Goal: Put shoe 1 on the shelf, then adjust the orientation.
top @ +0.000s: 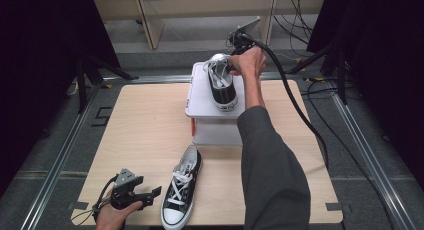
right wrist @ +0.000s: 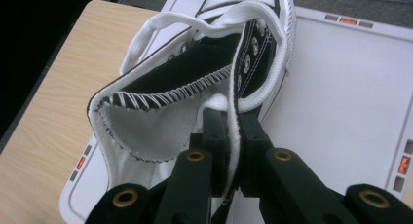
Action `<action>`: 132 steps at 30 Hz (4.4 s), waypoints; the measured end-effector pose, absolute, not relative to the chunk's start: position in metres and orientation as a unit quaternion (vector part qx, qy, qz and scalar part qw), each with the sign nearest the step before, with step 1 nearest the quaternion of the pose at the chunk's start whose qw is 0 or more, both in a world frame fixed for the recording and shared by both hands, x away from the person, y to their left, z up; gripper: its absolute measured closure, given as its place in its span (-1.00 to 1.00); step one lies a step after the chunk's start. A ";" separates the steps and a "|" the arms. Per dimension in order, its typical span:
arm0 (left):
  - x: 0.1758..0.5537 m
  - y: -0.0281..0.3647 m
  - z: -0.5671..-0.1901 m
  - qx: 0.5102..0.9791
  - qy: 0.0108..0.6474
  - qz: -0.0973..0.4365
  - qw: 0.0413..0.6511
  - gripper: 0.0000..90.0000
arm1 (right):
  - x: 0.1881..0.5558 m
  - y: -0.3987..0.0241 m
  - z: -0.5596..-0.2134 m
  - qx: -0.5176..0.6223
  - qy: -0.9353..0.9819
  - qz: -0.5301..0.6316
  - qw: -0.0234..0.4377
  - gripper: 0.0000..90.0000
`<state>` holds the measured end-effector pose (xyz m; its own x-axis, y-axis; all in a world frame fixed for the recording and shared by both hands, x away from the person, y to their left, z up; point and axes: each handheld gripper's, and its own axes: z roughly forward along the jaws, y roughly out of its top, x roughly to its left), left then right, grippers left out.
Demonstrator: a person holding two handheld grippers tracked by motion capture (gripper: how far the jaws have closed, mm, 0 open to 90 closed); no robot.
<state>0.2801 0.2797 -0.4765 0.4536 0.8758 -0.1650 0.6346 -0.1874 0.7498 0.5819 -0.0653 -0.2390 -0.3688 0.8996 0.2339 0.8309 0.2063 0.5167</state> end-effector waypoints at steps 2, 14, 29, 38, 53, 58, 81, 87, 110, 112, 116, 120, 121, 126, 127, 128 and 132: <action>0.280 0.280 -0.477 0.756 0.499 0.151 0.396 -0.61 | 0.580 -0.066 -0.240 0.555 0.778 0.290 0.050 0.87; 0.280 0.280 -0.477 0.758 0.499 0.154 0.391 -0.60 | 0.556 -0.075 -0.217 0.489 0.814 0.305 0.071 0.59; 0.281 0.281 -0.478 0.757 0.504 0.158 0.385 -0.60 | 0.515 -0.062 -0.233 0.388 0.871 0.302 0.017 0.71; 0.281 0.280 -0.478 0.758 0.502 0.156 0.387 -0.60 | 0.522 -0.051 -0.245 0.378 0.884 0.275 0.019 0.89; 0.281 0.280 -0.478 0.763 0.499 0.154 0.381 -0.60 | 0.525 -0.030 -0.241 0.388 0.873 0.293 0.021 0.93; 0.281 0.280 -0.478 0.763 0.498 0.155 0.383 -0.60 | 0.524 -0.027 -0.245 0.380 0.878 0.291 0.028 0.88; 0.282 0.282 -0.479 0.749 0.515 0.145 0.391 -0.60 | 0.418 -0.115 -0.276 0.328 0.873 0.358 0.052 -0.03; 0.282 0.283 -0.479 0.751 0.516 0.144 0.386 -0.60 | 0.393 -0.121 -0.321 0.321 0.875 0.361 0.015 -0.06; 0.245 0.282 -0.469 0.743 0.502 0.138 0.421 -0.62 | 0.376 -0.068 -0.398 0.293 0.886 0.358 -0.029 -0.08; 0.239 0.278 -0.470 0.751 0.496 0.131 0.417 -0.63 | 0.381 -0.066 -0.400 0.300 0.885 0.355 -0.009 -0.08; 0.232 0.270 -0.468 0.760 0.482 0.123 0.419 -0.63 | 0.385 -0.057 -0.401 0.305 0.886 0.349 0.000 -0.08; 0.229 0.266 -0.466 0.758 0.480 0.124 0.423 -0.64 | 0.392 -0.047 -0.402 0.313 0.886 0.342 0.010 -0.09; 0.228 0.265 -0.465 0.760 0.479 0.125 0.421 -0.64 | 0.394 -0.046 -0.403 0.307 0.886 0.349 0.009 -0.08; 0.224 0.258 -0.463 0.763 0.468 0.116 0.429 -0.64 | 0.404 -0.039 -0.404 0.312 0.876 0.367 0.004 -0.02; 0.223 0.256 -0.463 0.762 0.469 0.115 0.431 -0.64 | 0.406 -0.038 -0.404 0.313 0.874 0.372 -0.003 0.00; 0.223 0.256 -0.463 0.762 0.469 0.115 0.431 -0.64 | 0.408 -0.037 -0.405 0.316 0.872 0.374 -0.007 0.03; 0.222 0.253 -0.465 0.766 0.466 0.110 0.430 -0.64 | 0.414 -0.030 -0.410 0.310 0.879 0.362 -0.001 0.09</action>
